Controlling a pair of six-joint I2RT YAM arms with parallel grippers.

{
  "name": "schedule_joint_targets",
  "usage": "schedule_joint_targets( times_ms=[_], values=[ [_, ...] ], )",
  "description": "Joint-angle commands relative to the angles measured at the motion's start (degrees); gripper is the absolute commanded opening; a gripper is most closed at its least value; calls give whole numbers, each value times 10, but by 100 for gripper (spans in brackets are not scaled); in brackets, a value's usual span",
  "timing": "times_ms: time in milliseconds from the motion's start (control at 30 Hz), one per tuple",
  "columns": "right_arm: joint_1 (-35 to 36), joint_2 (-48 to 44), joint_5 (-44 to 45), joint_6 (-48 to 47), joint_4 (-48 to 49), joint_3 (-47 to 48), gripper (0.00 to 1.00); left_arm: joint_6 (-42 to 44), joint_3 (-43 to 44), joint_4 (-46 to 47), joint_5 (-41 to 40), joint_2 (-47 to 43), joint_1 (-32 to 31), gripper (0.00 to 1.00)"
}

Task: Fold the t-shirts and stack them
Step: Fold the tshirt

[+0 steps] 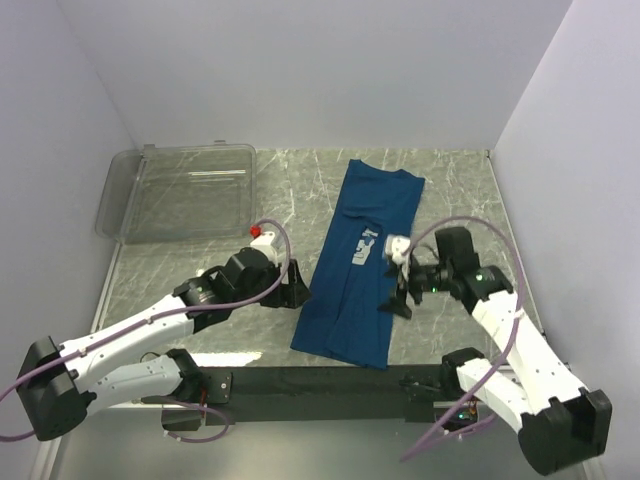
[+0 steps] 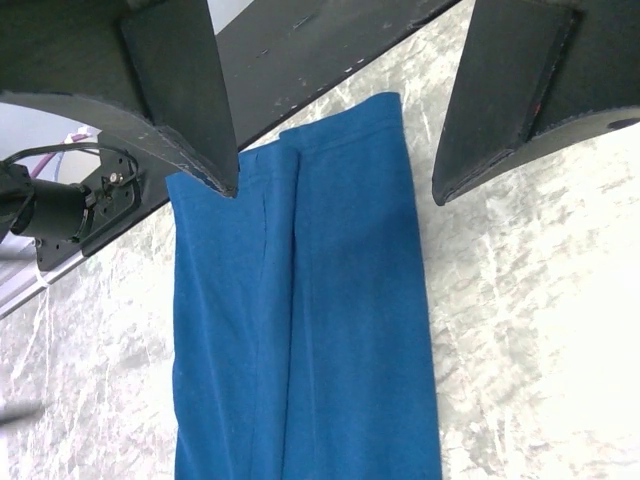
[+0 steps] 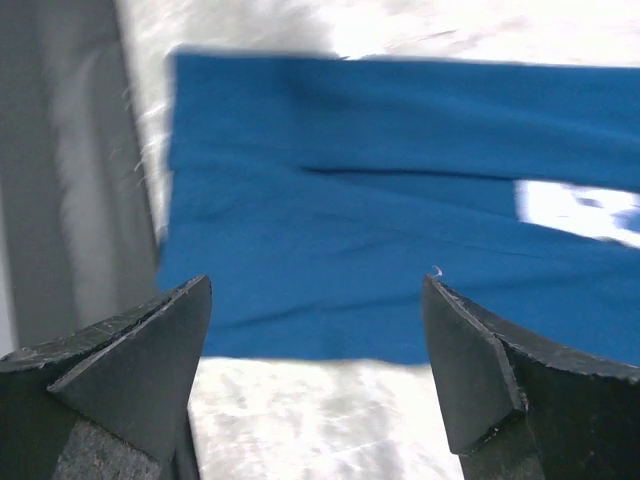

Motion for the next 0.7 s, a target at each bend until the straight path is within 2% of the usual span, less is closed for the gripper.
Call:
schedule_joint_targets(
  times_ms=[0, 33, 133, 200, 300, 533, 667],
  values=[
    [52, 14, -37, -69, 4, -33, 91, 16, -8, -5, -19, -22, 1, 85],
    [63, 23, -30, -76, -19, -31, 91, 6, -12, -16, -20, -24, 1, 85],
    [114, -5, 14, -61, 12, -55, 93, -33, -38, -14, -11, -37, 1, 86],
    [140, -24, 56, -72, -1, -60, 94, -61, -50, -12, -8, -53, 0, 86],
    [177, -16, 90, -58, 5, -62, 94, -82, -62, -21, -18, -72, 1, 97],
    [252, -6, 117, -75, -23, -73, 94, -77, -62, -42, -32, -96, 1, 97],
    [274, -17, 129, -57, -13, -85, 94, -53, -66, -10, 0, -110, 0, 96]
  ],
)
